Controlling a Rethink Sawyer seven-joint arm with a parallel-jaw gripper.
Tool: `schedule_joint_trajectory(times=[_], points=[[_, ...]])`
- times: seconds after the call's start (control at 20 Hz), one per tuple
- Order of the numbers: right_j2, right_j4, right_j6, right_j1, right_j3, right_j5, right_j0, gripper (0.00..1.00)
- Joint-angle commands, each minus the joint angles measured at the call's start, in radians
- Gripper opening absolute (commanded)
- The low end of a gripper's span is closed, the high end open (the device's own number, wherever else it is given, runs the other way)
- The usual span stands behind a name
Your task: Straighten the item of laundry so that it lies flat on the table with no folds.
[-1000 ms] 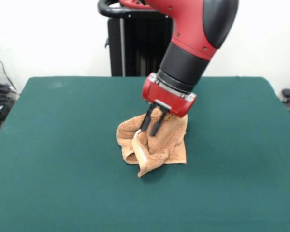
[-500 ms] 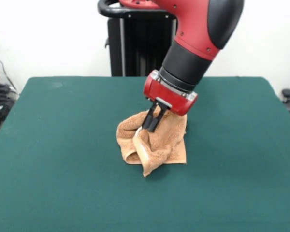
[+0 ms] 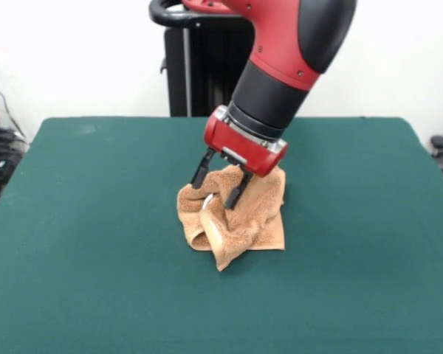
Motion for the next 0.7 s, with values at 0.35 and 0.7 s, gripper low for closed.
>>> schedule_joint_trajectory(times=[0.35, 0.7], points=[[0.236, -0.002, 0.199, -0.023, 0.038, 0.041, -0.071, 1.00], [0.373, -0.013, 0.174, -0.039, 0.088, -0.043, -0.161, 1.00]])
